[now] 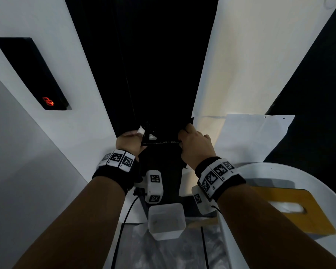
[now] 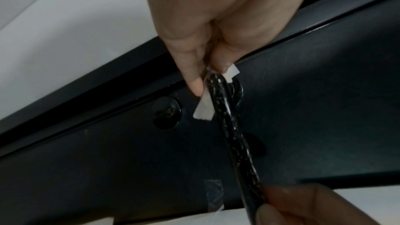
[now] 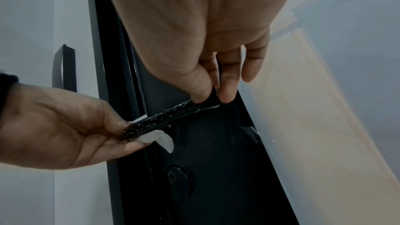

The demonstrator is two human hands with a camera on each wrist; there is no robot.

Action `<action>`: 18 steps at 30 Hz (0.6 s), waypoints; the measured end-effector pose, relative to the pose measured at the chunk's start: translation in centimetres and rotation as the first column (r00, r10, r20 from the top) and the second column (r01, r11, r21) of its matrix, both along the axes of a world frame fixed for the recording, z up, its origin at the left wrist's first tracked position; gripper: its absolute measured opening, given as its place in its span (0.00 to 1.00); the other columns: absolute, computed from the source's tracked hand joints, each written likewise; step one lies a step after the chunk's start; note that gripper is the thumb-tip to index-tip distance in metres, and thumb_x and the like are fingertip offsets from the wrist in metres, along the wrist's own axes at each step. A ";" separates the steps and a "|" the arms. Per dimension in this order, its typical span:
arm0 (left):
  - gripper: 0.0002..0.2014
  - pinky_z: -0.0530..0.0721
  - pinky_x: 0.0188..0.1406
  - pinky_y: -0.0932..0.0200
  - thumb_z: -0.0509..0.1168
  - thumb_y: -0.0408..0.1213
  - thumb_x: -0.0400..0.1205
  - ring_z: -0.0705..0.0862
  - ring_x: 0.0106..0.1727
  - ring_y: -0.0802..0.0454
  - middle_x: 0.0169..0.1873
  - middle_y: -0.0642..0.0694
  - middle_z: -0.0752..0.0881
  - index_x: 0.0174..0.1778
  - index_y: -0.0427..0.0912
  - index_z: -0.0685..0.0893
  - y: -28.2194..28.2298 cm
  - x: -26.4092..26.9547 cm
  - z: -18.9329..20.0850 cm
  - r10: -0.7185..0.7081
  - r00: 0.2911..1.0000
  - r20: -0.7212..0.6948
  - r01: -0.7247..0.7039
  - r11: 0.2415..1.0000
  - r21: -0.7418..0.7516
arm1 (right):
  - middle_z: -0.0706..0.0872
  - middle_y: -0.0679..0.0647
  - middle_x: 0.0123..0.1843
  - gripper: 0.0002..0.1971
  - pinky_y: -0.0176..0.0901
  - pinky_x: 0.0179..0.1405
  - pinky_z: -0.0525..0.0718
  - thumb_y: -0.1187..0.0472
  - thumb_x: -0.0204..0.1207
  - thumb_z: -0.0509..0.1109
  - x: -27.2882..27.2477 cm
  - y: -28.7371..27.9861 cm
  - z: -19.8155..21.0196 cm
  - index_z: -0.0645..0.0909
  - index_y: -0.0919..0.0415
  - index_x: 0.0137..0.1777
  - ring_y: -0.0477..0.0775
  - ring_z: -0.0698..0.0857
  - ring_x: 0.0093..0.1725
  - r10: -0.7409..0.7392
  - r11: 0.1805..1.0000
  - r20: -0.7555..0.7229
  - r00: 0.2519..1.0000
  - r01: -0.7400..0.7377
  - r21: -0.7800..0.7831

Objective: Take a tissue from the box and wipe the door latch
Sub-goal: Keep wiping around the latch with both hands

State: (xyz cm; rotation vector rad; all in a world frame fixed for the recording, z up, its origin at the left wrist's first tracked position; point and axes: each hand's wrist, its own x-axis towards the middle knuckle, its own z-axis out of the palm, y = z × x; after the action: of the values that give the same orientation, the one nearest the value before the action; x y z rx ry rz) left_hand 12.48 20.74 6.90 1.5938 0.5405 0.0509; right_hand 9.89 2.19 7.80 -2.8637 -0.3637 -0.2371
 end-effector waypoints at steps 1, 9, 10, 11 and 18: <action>0.08 0.79 0.68 0.54 0.63 0.38 0.82 0.82 0.60 0.51 0.66 0.45 0.81 0.56 0.47 0.82 0.3 -0.6 -0.2 -0.064 0.998 -0.026 0.067 0.992 0.105 | 0.73 0.54 0.58 0.14 0.49 0.44 0.67 0.68 0.72 0.62 0.0 0.0 0.0 0.77 0.58 0.57 0.61 0.81 0.47 -0.001 1.000 -0.002 1.000 0.001 0.000; 0.07 0.88 0.51 0.43 0.66 0.40 0.77 0.89 0.47 0.41 0.43 0.40 0.90 0.44 0.45 0.89 2.0 -1.8 -1.5 0.028 0.991 0.133 -0.064 0.959 0.277 | 0.73 0.54 0.57 0.13 0.48 0.43 0.66 0.69 0.72 0.62 0.1 0.0 0.2 0.77 0.58 0.55 0.61 0.81 0.45 -0.001 1.000 -0.006 1.000 0.001 0.001; 0.09 0.87 0.53 0.43 0.64 0.42 0.78 0.88 0.48 0.41 0.44 0.40 0.90 0.48 0.45 0.88 1.8 -2.0 -1.3 0.041 0.988 0.147 -0.091 0.932 0.352 | 0.73 0.54 0.58 0.13 0.48 0.43 0.67 0.69 0.72 0.62 0.0 0.0 0.2 0.77 0.58 0.56 0.61 0.81 0.46 -0.001 1.000 -0.008 1.000 0.001 0.001; 0.11 0.87 0.54 0.44 0.63 0.43 0.79 0.88 0.49 0.42 0.45 0.41 0.90 0.50 0.47 0.88 1.5 -2.2 -0.9 0.034 0.987 0.157 -0.094 0.916 0.389 | 0.73 0.54 0.58 0.13 0.48 0.43 0.67 0.69 0.72 0.62 0.0 0.0 0.2 0.77 0.58 0.56 0.61 0.81 0.46 0.000 1.000 -0.007 1.000 0.000 0.003; 0.07 0.89 0.49 0.44 0.66 0.39 0.80 0.90 0.40 0.45 0.36 0.45 0.90 0.38 0.51 0.87 0.7 -3.6 0.2 -0.070 0.992 0.106 0.041 0.966 0.256 | 0.72 0.54 0.58 0.13 0.49 0.43 0.68 0.68 0.73 0.62 -0.1 -0.1 0.0 0.77 0.58 0.56 0.61 0.81 0.47 0.003 1.000 -0.003 1.000 -0.003 0.011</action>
State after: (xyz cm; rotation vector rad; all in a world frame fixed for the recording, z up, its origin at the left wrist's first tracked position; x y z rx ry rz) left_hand 8.87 21.40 7.06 1.8421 0.4117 0.1739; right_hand 9.83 2.11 7.84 -2.8523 -0.3648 -0.2339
